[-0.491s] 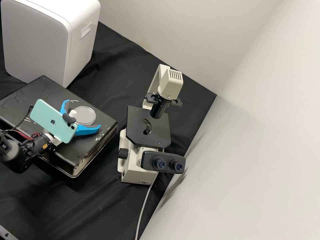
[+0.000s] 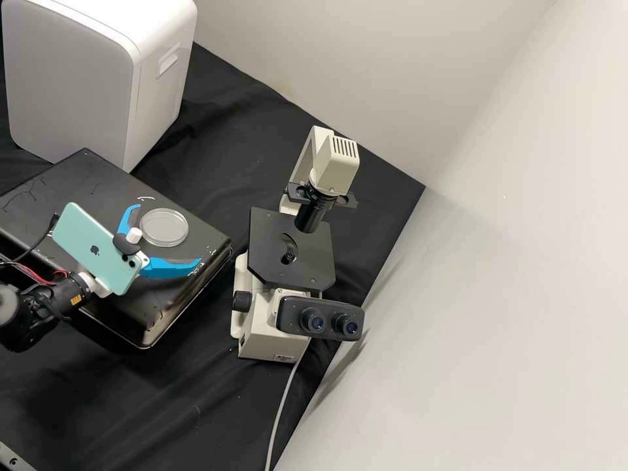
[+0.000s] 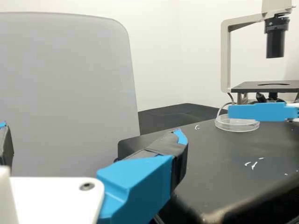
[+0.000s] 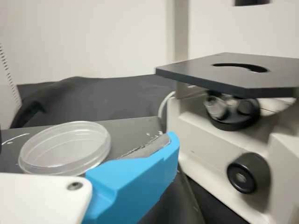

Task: Place the petri dish on the bench

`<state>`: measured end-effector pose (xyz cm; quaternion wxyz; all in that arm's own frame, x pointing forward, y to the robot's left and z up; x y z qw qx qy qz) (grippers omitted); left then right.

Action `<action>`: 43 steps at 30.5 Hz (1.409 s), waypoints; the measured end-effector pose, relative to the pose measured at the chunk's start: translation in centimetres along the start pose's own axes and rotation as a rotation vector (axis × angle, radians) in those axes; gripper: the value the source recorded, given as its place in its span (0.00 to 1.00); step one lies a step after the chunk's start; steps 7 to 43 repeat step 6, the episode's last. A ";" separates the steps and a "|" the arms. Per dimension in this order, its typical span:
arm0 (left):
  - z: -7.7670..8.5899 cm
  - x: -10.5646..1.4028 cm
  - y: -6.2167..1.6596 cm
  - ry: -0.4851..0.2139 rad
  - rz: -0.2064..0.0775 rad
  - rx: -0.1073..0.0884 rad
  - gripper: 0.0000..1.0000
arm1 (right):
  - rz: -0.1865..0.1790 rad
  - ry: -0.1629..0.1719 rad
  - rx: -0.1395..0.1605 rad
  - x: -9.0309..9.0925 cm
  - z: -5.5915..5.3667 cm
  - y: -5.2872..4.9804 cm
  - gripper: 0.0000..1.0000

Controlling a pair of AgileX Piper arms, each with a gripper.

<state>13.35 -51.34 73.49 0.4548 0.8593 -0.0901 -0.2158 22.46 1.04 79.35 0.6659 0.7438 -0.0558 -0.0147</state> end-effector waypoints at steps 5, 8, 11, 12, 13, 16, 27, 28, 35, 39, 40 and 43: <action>0.0 0.0 0.00 0.000 0.000 0.000 1.00 | 0.027 -0.003 0.073 -1.0 0.2 0.8 1.00; 0.0 0.0 0.00 0.000 0.000 0.000 1.00 | 0.036 -0.005 0.084 -1.1 0.3 1.0 1.00; 0.0 0.0 0.00 0.000 0.000 0.000 1.00 | 0.036 -0.005 0.084 -1.1 0.3 1.0 1.00; 0.0 0.0 0.00 0.000 0.000 0.000 1.00 | 0.036 -0.005 0.084 -1.1 0.3 1.0 1.00; 0.0 0.0 0.00 0.000 0.000 0.000 1.00 | 0.036 -0.005 0.084 -1.1 0.3 1.0 1.00; 0.0 0.0 0.00 0.000 0.000 0.000 1.00 | 0.036 -0.005 0.084 -1.1 0.3 1.0 1.00; 0.0 0.0 0.00 0.000 0.000 0.000 1.00 | 0.036 -0.005 0.084 -1.1 0.3 1.0 1.00; 0.0 0.0 0.00 0.000 0.000 0.000 1.00 | 0.036 -0.005 0.084 -1.1 0.3 1.0 1.00; 0.0 0.0 0.00 0.000 0.000 0.000 1.00 | 0.036 -0.005 0.084 -1.1 0.3 1.0 1.00; 0.0 0.0 0.00 0.000 0.000 0.000 1.00 | 0.036 -0.005 0.084 -1.1 0.3 1.0 1.00; 0.0 0.0 0.00 0.000 0.000 0.000 1.00 | 0.036 -0.005 0.084 -1.1 0.3 1.0 1.00; 0.0 0.0 0.00 0.000 0.000 0.000 1.00 | 0.036 -0.005 0.084 -1.1 0.3 1.0 1.00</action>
